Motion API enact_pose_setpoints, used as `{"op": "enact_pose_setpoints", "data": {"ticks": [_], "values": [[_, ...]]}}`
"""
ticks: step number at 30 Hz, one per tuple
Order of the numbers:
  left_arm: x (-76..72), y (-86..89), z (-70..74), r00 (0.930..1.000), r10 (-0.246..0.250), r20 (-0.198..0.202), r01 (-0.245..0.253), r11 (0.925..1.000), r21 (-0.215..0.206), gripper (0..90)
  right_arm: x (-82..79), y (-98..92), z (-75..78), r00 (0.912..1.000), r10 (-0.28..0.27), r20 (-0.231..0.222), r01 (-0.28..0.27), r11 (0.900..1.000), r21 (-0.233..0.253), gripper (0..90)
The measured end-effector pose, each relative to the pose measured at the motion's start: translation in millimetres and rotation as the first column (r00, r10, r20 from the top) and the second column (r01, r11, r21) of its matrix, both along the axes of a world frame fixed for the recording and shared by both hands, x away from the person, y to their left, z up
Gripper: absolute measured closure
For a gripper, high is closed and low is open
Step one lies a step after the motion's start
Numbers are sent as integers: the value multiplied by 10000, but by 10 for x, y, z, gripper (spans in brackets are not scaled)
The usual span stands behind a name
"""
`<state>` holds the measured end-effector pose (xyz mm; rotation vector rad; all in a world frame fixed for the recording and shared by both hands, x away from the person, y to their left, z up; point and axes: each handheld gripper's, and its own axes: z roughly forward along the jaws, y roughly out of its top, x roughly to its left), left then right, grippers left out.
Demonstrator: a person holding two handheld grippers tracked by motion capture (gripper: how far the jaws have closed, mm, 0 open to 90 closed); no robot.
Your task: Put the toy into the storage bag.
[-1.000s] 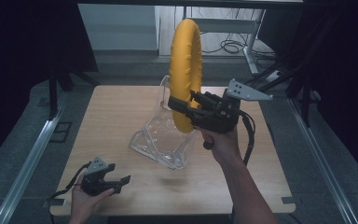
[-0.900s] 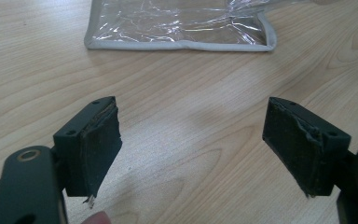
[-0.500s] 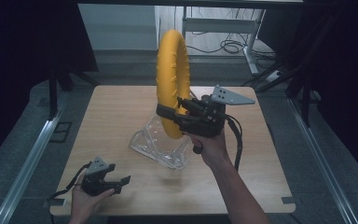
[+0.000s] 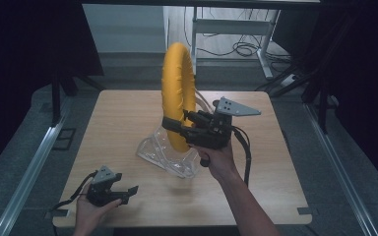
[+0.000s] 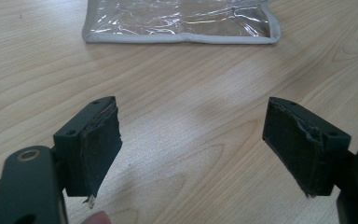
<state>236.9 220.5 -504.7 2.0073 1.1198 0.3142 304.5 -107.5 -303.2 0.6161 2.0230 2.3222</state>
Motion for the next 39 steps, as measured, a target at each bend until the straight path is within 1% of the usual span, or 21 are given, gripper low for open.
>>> {"op": "enact_pose_setpoints", "data": {"ticks": [4, 5, 11, 21, 22, 23, 24, 27, 32, 33, 34, 37, 39], "values": [[0, -2, 0, 10000, 2, -46, -2, 10000, -2, 188, 7, 4, -54, 9999, 44, -102, -44, 10000, 27, 500], [0, 0, 1, 10000, 0, -40, 0, 10000, 0, 188, 4, 5, -65, 9998, 68, -203, -67, 10000, 37, 500], [3, -1, -3, 10000, -19, -57, 19, 10000, 54, 188, 28, 13, -154, 9993, 111, -368, -112, 9999, -35, 500], [4, -4, -6, 10000, -39, -74, 39, 10000, 58, 188, 57, 33, -283, 9986, 180, -491, -188, 9997, -152, 499], [4, -5, -7, 10000, -39, -78, 39, 10000, 64, 188, 60, 36, -300, 9982, 186, -567, -197, 9997, -175, 499], [4, -5, -8, 10000, -45, -83, 45, 10000, 68, 189, 79, 41, -339, 9979, 176, -631, -188, 9996, -195, 499], [4, -5, -8, 10000, -45, -83, 45, 10000, 68, 188, 79, 41, -339, 9979, 176, -631, -188, 9996, -195, 499], [4, -4, -8, 10000, -28, -71, 29, 10000, 82, 188, 119, 45, -419, 9963, 163, -849, -186, 9995, -259, 499], [4, -6, -9, 10000, -35, -80, 36, 10000, 93, 188, 171, 42, -516, 9942, 110, -1073, -155, 9990, -408, 499], [3, -6, -9, 10000, -38, -79, 38, 10000, 88, 188, 171, 42, -516, 9942, 110, -1073, -155, 9990, -408, 499], [3, -6, -9, 10000, -39, -81, 39, 10000, 89, 188, 194, 39, -553, 9936, 73, -1129, -117, 9992, -387, 499], [4, -7, -11, 9999, -62, -94, 63, 9999, 113, 188, 223, 27, -601, 9915, 32, -1302, -89, 9990, -430, 499], [4, -8, -11, 9999, -59, -100, 60, 9999, 117, 188, 237, 21, -620, 9917, 9, -1287, -71, 9989, -474, 498]]}}
